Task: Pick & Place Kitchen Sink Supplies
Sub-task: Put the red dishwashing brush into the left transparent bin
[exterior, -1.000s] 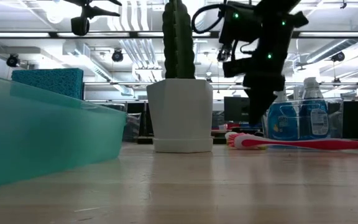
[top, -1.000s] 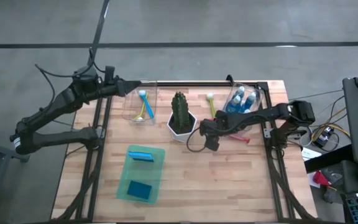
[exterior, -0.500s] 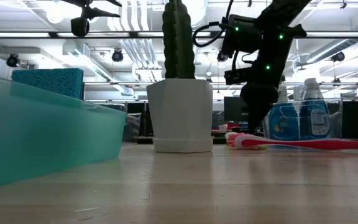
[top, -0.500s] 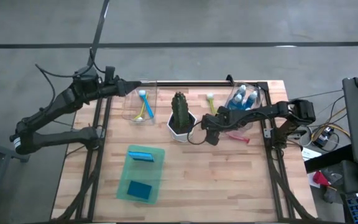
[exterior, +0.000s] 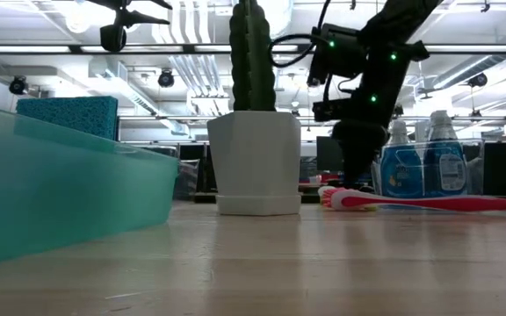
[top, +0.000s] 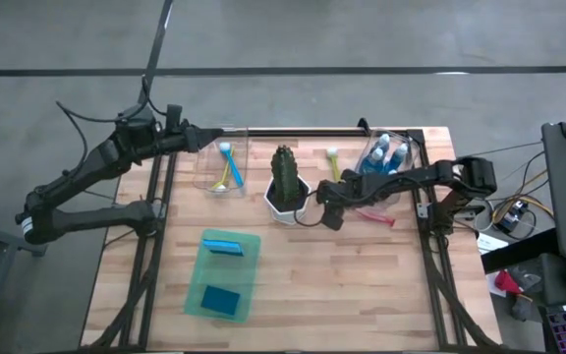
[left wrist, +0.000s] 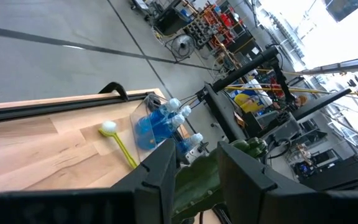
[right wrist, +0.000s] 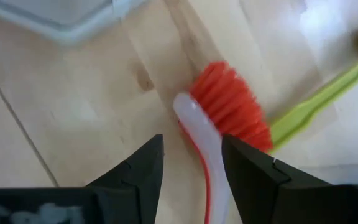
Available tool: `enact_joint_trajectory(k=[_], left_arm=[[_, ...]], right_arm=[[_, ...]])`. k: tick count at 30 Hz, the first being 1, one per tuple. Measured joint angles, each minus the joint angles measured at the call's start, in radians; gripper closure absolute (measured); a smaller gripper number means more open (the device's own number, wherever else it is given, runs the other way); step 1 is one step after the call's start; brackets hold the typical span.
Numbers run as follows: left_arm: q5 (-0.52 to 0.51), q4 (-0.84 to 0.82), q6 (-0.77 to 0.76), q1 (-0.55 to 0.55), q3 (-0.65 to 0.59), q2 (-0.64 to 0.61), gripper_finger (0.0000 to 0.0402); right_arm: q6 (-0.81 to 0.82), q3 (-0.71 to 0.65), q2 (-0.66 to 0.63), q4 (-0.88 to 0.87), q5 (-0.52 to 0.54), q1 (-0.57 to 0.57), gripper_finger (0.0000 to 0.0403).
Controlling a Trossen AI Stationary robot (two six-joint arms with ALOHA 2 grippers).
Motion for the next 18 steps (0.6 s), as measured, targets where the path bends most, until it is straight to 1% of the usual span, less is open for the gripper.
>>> enact_joint_trajectory(k=[5,9,11,16,18], left_arm=[[0.0,0.0,0.0,0.0,0.0,0.0,0.0291],[0.0,0.0,0.0,0.0,0.0,0.001,0.0291],[0.0,0.0,0.0,0.0,0.0,0.001,0.0291],[0.0,0.0,0.0,0.0,0.0,0.001,0.0291],[0.0,0.0,0.003,0.0,0.0,0.001,0.0291]], right_arm=[[0.044,-0.011,0.034,-0.002,0.005,0.0,0.0255],[0.061,0.002,0.075,0.001,-0.042,0.004,0.0263],[0.064,0.015,0.09,-0.002,-0.047,0.018,0.0268],[0.065,0.061,0.095,-0.003,-0.083,0.031,0.0287],[0.064,0.08,0.097,-0.007,-0.113,0.031,0.0299]])
